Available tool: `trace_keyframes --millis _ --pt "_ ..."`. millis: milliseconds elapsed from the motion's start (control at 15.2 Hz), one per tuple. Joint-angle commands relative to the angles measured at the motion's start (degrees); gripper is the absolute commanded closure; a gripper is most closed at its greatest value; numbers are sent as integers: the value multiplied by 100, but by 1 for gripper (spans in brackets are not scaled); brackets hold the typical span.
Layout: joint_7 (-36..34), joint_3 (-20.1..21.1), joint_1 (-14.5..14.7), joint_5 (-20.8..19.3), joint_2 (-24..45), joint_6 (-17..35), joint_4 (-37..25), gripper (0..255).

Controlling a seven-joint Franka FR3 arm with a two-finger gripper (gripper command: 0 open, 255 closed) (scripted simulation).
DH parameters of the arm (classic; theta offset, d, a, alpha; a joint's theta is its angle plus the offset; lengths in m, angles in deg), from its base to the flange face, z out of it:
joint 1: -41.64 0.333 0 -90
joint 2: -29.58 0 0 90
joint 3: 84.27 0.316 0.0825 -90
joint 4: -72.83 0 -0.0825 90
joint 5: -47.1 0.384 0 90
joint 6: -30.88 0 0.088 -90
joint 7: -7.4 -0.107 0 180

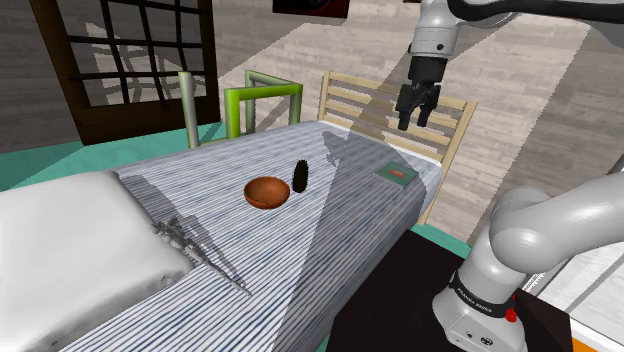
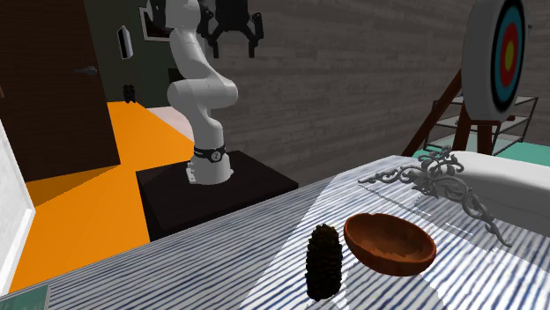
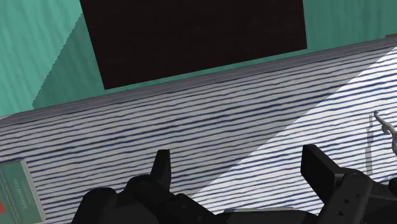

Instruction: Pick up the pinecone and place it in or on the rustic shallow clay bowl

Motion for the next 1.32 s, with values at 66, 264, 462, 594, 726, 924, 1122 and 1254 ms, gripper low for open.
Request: trace_keyframes --millis 66,264,462,594,726,924,1122,1254 --pt "20 -5 7 -23 130 196 45 0" --pt "76 -21 25 -90 558 773 133 0" --pt "126 -37 40 -151 1038 1328 148 0" --pt "155 -50 52 -189 1382 1683 116 0" --pt "182 -62 61 -225 1743 2022 53 0" --pt "220 -77 71 -273 2311 2496 -104 0" --pt "254 -90 79 -317 2902 2923 -332 0" --pt "274 -96 82 -344 3306 3178 -523 0"
